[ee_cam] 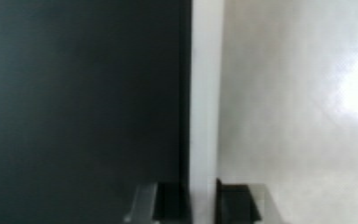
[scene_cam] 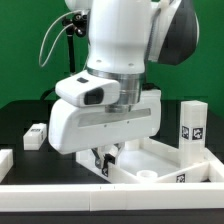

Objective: Assemble desk

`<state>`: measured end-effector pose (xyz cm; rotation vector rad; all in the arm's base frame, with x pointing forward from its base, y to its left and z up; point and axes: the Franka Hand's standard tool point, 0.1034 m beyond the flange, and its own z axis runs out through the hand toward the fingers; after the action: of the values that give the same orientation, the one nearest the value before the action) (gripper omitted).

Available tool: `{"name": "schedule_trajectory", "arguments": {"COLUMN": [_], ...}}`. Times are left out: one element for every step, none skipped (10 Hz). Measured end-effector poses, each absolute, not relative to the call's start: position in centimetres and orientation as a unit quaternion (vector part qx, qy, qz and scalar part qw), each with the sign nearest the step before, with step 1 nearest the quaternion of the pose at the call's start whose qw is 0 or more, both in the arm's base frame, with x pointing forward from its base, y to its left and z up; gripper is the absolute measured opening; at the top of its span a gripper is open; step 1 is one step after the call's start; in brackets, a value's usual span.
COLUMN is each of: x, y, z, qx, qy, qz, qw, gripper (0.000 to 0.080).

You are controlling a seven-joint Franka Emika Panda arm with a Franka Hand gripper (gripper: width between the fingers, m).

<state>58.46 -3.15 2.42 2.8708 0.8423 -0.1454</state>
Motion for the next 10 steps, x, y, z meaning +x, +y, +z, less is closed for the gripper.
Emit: {"name": "schedule_trajectory", "arguments": {"x": [57.5, 57.5, 57.5, 57.5, 57.7, 59.1, 60.3, 62.5, 63.8, 63.4], "y": [-3.2, -3.5, -3.7, -3.8, -3.7, -2.6, -1.1, 0.2, 0.6, 0.7], "z": [2.7, 2.6, 2.6, 2.6, 2.6, 3.0, 3.3, 4.1, 4.5, 4.2], "qx": [0.955, 0.936, 0.930, 0.921, 0.902, 0.866, 0.849, 0.833, 0.815, 0.830], "qy": [0.277, 0.336, 0.351, 0.376, 0.418, 0.489, 0.519, 0.545, 0.572, 0.550], "qz": [-0.054, -0.061, -0.062, -0.065, -0.067, -0.045, -0.035, -0.026, -0.029, -0.042], "qw": [0.088, 0.085, 0.084, 0.083, 0.085, 0.090, 0.090, 0.093, 0.087, 0.077], "gripper": [0.0061, 0.0061, 0.0061, 0.0060, 0.0060, 0.0060, 0.0060, 0.0060, 0.0061, 0.0061]}}
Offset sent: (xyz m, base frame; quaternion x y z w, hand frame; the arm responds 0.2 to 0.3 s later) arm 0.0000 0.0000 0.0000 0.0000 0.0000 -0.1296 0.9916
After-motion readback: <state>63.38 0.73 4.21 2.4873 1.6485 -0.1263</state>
